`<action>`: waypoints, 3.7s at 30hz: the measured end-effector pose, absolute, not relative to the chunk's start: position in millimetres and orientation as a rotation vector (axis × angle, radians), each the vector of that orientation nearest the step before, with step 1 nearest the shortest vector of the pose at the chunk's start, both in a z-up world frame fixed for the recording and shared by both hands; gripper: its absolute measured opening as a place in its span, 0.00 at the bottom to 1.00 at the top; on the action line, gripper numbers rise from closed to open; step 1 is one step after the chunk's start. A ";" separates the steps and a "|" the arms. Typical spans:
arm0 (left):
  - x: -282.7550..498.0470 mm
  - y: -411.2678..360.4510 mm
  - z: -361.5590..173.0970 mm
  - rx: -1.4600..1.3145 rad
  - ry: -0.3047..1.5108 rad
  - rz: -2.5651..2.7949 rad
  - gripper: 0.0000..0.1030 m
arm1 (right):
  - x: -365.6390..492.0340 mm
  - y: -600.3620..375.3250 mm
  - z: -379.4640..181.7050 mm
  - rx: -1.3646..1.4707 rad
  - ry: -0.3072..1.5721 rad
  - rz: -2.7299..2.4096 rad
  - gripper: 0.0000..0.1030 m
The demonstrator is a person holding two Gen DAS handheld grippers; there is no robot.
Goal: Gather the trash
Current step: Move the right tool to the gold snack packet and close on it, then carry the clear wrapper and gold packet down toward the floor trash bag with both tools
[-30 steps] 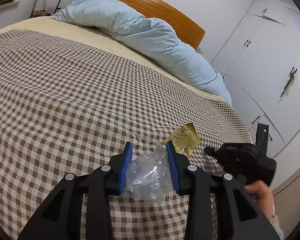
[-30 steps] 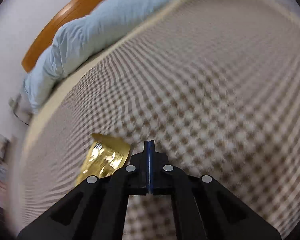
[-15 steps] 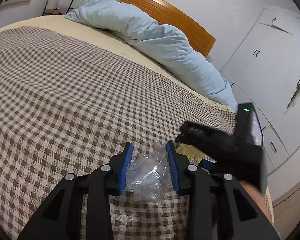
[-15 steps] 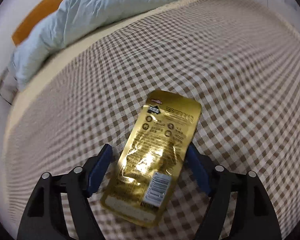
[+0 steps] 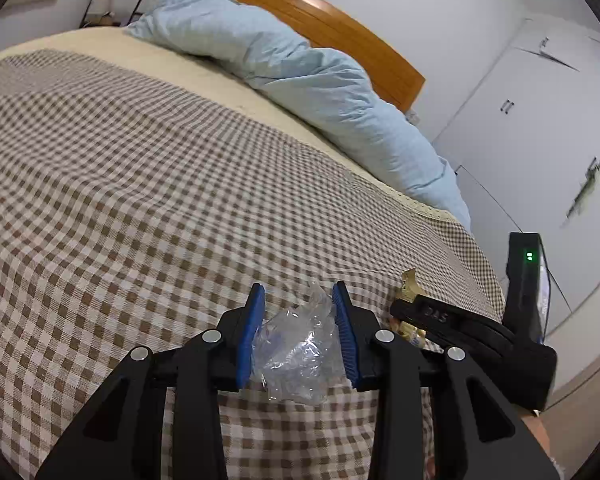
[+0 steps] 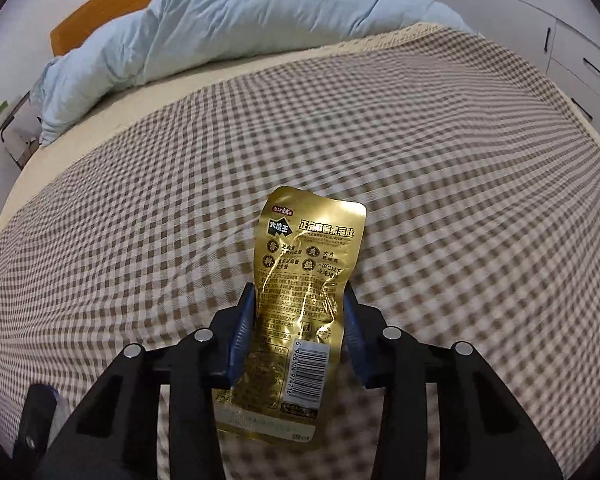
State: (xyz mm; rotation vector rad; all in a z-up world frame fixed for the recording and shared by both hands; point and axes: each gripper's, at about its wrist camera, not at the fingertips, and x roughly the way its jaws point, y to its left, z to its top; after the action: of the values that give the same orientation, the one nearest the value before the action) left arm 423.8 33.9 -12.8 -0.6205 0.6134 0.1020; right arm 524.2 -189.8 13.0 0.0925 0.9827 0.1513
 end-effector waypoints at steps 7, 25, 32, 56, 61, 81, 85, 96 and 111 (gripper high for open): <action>403.5 6.6 13.3 -0.574 0.580 0.066 0.32 | 487.0 -216.4 38.3 0.068 0.940 0.197 0.39; 282.9 -53.2 92.4 -0.459 0.553 0.009 0.32 | 356.6 -264.2 102.1 0.078 0.877 0.300 0.40; 227.2 -74.3 115.1 -0.424 0.535 -0.008 0.32 | 303.6 -276.5 117.4 0.075 0.856 0.347 0.40; 79.0 -153.5 135.5 -0.334 0.543 -0.059 0.32 | 153.0 -342.8 125.9 0.064 0.799 0.486 0.40; 57.2 -167.5 128.9 -0.323 0.557 -0.086 0.32 | 128.0 -353.7 118.4 0.058 0.798 0.526 0.40; -6.5 -197.3 64.2 -0.311 0.681 -0.163 0.32 | 40.0 -374.5 61.4 0.005 0.854 0.656 0.40; -15.4 -199.5 42.7 -0.305 0.719 -0.167 0.32 | 27.2 -378.2 41.8 -0.009 0.879 0.666 0.40; -28.5 -205.8 -22.5 -0.284 0.833 -0.155 0.32 | -7.6 -372.3 -18.2 -0.093 0.969 0.683 0.40; -14.0 -205.8 -95.5 -0.316 0.981 -0.146 0.32 | -5.7 -372.5 -95.1 -0.169 1.122 0.644 0.40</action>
State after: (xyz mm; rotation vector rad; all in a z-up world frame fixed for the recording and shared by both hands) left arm -14.0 -205.8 -95.5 -0.3158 0.9811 -0.1459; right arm -5.7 -372.5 -95.1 -0.1687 1.1220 0.6438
